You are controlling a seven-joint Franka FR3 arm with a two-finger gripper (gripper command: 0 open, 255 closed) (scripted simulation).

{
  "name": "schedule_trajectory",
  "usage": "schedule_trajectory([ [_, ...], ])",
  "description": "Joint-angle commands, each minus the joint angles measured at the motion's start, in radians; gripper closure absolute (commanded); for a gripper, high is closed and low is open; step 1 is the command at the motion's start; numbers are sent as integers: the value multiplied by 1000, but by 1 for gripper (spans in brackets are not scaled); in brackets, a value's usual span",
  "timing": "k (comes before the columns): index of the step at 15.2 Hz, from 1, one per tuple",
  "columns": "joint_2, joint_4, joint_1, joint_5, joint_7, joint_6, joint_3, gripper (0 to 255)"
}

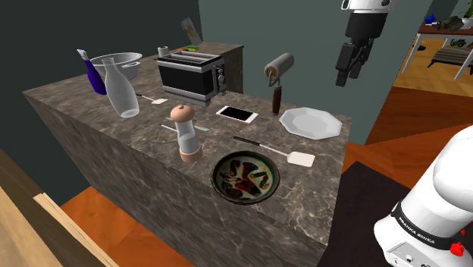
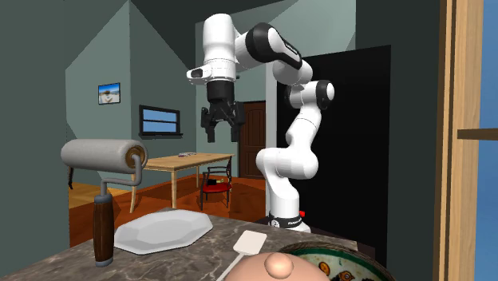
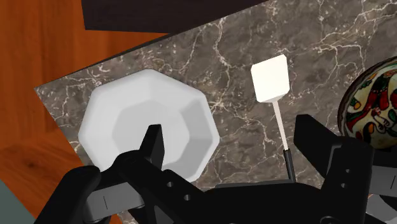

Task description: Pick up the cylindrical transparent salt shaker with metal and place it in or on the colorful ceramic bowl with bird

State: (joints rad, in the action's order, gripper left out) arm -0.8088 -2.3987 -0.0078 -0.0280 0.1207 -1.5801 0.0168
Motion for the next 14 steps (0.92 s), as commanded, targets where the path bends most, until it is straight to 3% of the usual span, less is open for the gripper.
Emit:
schedule_trajectory([
  [1,0,0,0,0,0,0,0,0],
  [14,319,169,74,-151,-250,-187,-210,0],
])
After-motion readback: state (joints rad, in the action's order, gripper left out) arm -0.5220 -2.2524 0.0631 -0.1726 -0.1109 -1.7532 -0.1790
